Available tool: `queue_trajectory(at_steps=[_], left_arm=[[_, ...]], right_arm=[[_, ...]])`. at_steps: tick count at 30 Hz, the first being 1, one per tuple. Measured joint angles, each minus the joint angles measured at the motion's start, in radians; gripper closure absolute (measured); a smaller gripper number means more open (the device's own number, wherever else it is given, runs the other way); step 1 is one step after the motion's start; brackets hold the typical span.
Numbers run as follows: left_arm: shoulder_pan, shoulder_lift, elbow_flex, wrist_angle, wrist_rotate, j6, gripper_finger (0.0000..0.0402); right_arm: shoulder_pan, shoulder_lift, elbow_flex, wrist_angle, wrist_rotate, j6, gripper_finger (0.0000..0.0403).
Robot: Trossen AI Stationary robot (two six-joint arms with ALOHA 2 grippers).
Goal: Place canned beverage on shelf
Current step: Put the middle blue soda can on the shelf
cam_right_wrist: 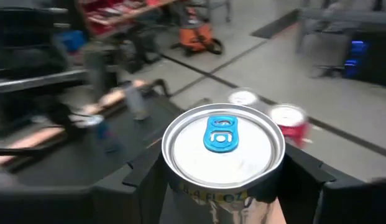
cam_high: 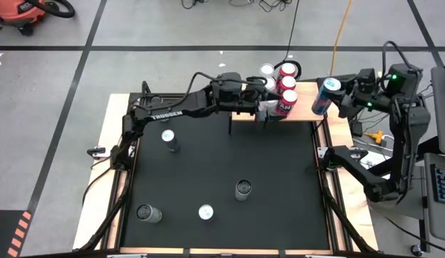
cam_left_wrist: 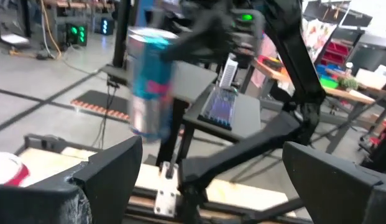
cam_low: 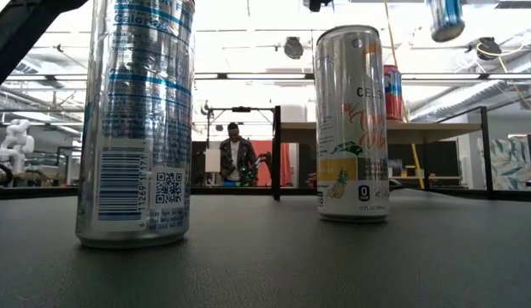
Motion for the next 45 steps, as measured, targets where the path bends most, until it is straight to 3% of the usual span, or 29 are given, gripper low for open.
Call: queue_trajectory(at_steps=[12,26,32,45], left_arm=[[-0.019,0.000,0.000,-0.032,0.003,-0.001,0.0011],[-0.003,0.000,0.000,-0.030,0.003,-0.003,0.0011],[-0.003,0.000,0.000,-0.030,0.003,0.000,0.0011],[-0.003,0.000,0.000,-0.031,0.040,0.001,0.0011]], right_arm=[[0.000,0.000,-0.017,0.047,0.143,-0.074,0.0190],[0.000,0.000,-0.272,0.404,0.149,0.142,0.0190],[0.000,-0.047,-0.383,0.406,0.248,0.117,0.0190],[0.000,-0.116,-0.615,0.623,0.281,0.158,0.0190]])
